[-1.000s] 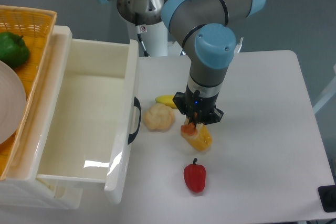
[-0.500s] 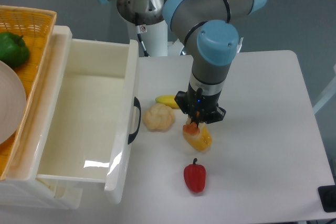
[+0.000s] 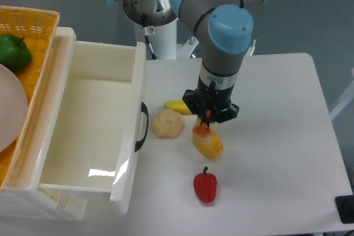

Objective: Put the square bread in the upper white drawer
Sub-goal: 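Carry the held bread over the banana toward the open white drawer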

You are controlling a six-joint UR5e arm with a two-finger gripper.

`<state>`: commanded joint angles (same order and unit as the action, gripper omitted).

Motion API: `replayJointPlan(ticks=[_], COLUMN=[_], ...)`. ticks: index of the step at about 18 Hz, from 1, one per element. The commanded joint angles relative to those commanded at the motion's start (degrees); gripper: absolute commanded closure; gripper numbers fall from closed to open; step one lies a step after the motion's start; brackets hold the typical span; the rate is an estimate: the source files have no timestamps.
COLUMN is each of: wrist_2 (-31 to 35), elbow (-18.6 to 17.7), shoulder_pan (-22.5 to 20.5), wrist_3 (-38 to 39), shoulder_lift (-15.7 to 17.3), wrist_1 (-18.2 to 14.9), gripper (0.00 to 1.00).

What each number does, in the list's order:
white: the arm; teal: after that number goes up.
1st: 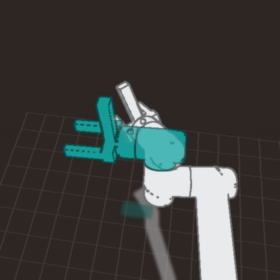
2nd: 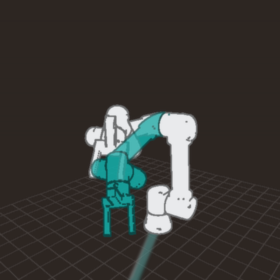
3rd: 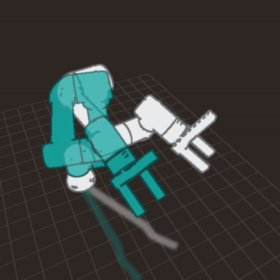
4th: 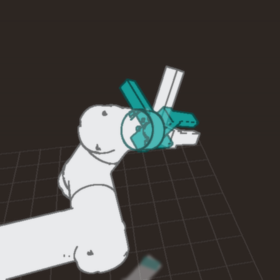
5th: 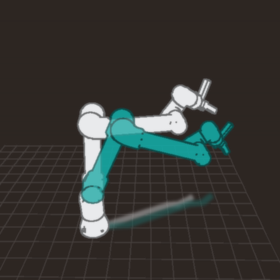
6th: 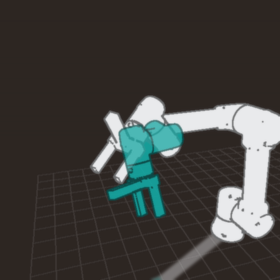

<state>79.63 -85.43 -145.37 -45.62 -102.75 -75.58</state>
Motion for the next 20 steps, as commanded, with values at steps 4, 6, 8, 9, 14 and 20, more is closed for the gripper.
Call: replayJointPlan(ticks=[4,6,8,9,14,20], wrist_2=[0.1,0.1,-0.2,-0.9,-1.6,-4.5], elbow=[0.0,0.0,0.0,0.0,-0.1,0.0], shoulder_pan=[0.1,-0.1,0.0,-0.1,0.1,0.3], wrist_3=[0.0,0.0,1.0,2.1,2.7,6.7], shoulder_lift=[1.5,2.2,3.3,3.7,6.4,8.3], wrist_1=[-2.2,-2.7,-2.8,-2.7,-5.8,-5.9], gripper=[1.0,1.0,1.0,1.0,1.0,1.0])
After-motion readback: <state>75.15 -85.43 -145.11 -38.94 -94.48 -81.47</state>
